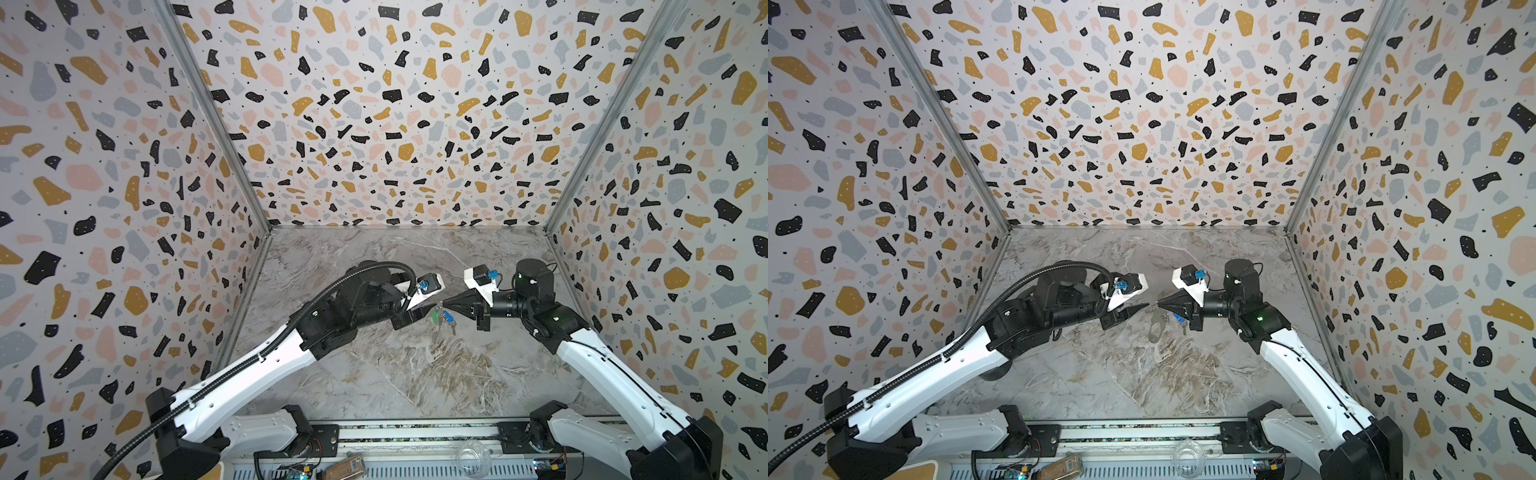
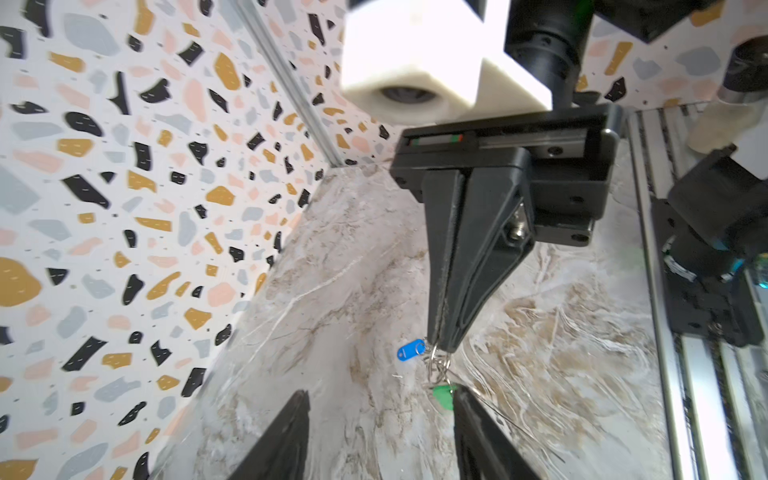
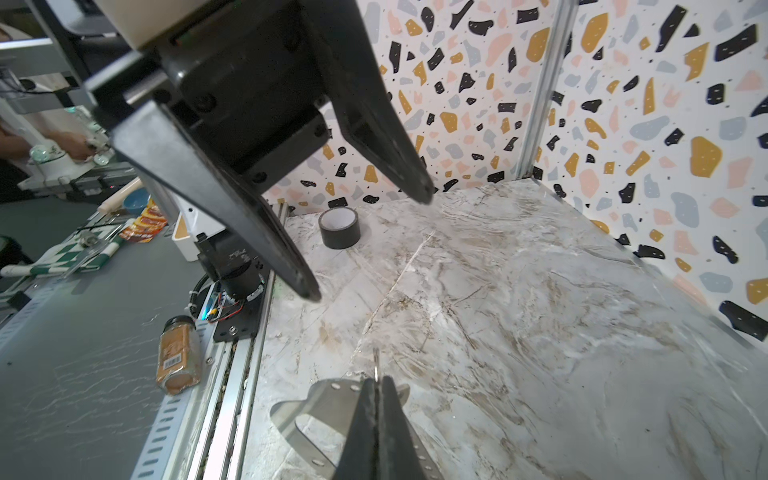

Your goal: Remove the keys from the keyring

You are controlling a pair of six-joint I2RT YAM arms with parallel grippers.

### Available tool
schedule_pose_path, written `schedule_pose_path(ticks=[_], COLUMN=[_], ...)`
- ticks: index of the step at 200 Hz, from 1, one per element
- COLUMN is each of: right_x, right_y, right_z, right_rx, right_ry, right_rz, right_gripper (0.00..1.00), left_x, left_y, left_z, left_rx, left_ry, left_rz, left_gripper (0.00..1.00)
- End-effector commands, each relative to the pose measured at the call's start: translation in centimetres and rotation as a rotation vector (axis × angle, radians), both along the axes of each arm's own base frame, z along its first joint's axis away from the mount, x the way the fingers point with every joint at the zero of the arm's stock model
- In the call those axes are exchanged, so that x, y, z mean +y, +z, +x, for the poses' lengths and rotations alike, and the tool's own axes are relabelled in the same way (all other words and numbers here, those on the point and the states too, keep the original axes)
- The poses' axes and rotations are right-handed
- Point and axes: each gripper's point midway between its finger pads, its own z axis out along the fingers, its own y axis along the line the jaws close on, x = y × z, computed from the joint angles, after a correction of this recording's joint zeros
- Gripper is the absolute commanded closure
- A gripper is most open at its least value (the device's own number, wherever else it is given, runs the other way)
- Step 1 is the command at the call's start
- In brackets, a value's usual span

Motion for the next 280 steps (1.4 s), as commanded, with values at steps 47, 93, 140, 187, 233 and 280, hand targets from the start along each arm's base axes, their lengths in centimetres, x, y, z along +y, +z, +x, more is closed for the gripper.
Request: schedule_pose_path(ticks=[47,93,140,187,233,280], right_x=[-0.1,0.1,0.6,0.5,0.1,0.2], right_y=[4.5,5.0,5.1,5.5,6.0,6.1], right_z=[1.7,2.0,2.3,2.0,2.0,1.9], right_rx=[-0.037,-0.061,-0.069,-0.091,-0.116,-0.128], right_ry=[-0.146,-0.173,-0.202,-0.211,-0.236,-0.242], right_rz=[0.154,0.215,0.219,0.236,0.252,0.257], right_gripper=[1.0,1.0,1.0,1.0,1.0,1.0], left_x=[1.1,0.1,-0.3,-1.0,-1.8,-2.2], left_y=[2.4,0.2,0.0,-1.6,-1.8,-1.9], left_z=[0.3,-0.3,-0.5,0.2,0.3,0.3], left_rx=[0.025,0.085,0.087,0.116,0.126,0.134], left_ry=[0.106,0.11,0.137,0.168,0.156,0.147], left_rz=[-0.241,-0.257,-0.288,-0.256,-0.237,-0.237], left_gripper=[0.41,0.41,0.4,0.52,0.59,0.7])
